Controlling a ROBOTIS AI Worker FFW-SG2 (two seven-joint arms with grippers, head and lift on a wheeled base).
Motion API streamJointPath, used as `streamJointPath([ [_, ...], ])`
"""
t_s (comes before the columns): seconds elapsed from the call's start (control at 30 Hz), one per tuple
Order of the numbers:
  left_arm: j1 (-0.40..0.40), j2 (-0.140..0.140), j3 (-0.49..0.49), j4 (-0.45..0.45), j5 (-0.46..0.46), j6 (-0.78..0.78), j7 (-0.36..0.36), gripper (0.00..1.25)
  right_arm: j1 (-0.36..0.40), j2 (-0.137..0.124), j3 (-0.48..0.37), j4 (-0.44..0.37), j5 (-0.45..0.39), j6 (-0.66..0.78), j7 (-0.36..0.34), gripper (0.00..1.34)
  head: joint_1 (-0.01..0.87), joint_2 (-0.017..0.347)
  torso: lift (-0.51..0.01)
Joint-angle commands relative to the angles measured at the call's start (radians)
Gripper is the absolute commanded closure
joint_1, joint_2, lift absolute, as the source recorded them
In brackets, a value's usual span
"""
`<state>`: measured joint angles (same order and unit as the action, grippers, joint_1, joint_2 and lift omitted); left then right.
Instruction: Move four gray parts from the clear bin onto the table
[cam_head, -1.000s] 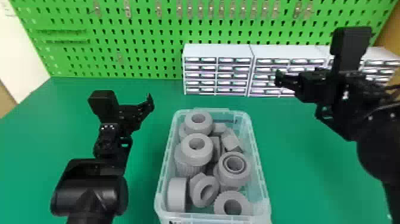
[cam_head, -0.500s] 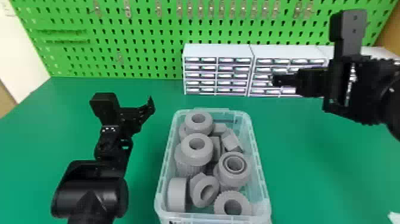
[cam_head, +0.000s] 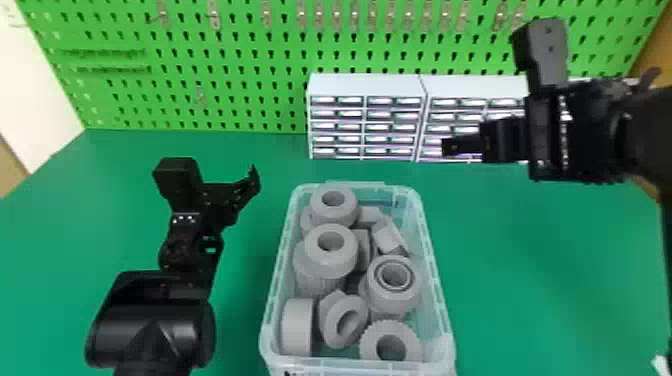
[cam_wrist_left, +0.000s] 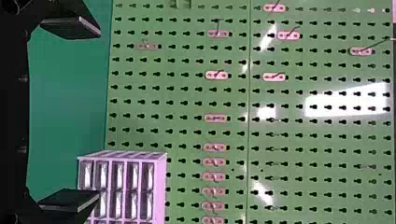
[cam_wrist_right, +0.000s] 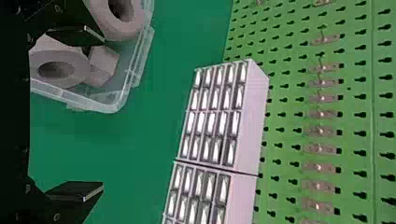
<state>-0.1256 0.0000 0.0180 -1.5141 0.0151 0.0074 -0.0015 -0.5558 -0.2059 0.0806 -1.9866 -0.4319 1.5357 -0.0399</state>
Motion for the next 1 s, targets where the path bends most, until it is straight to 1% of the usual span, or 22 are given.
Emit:
streamJointPath([
  [0.0, 0.001, -0.003, 0.002, 0.000, -0.004, 0.003, 0.000, 0.08, -0.046, 0.000, 0.036, 0.078, -0.031, 0.004, 0.000, 0.20, 0.693, 0.072, -0.052],
  [0.2, 0.001, -0.003, 0.010, 0.000, -0.007, 0.011, 0.000, 0.08, -0.081, 0.005, 0.082, 0.134, -0.030, 0.004, 0.000, 0.20, 0.693, 0.072, -0.052],
  [0.33, 0.004, -0.003, 0.011, 0.000, -0.009, 0.011, 0.000, 0.08, -0.105, 0.006, 0.105, 0.173, -0.045, 0.012, 0.000, 0.20, 0.693, 0.072, -0.052],
  [0.53, 0.004, -0.003, 0.011, -0.001, -0.011, 0.011, 0.000, 0.08, -0.150, 0.020, 0.145, 0.219, -0.053, 0.037, 0.000, 0.20, 0.693, 0.072, -0.052],
  [0.8, 0.004, -0.003, 0.007, 0.000, -0.012, 0.014, 0.000, 0.08, -0.188, 0.034, 0.185, 0.292, -0.094, 0.037, 0.000, 0.20, 0.693, 0.072, -0.052],
  [0.97, 0.004, -0.003, 0.003, 0.000, -0.012, 0.016, 0.000, 0.08, -0.219, 0.040, 0.214, 0.356, -0.130, 0.037, 0.000, 0.20, 0.693, 0.072, -0.052],
])
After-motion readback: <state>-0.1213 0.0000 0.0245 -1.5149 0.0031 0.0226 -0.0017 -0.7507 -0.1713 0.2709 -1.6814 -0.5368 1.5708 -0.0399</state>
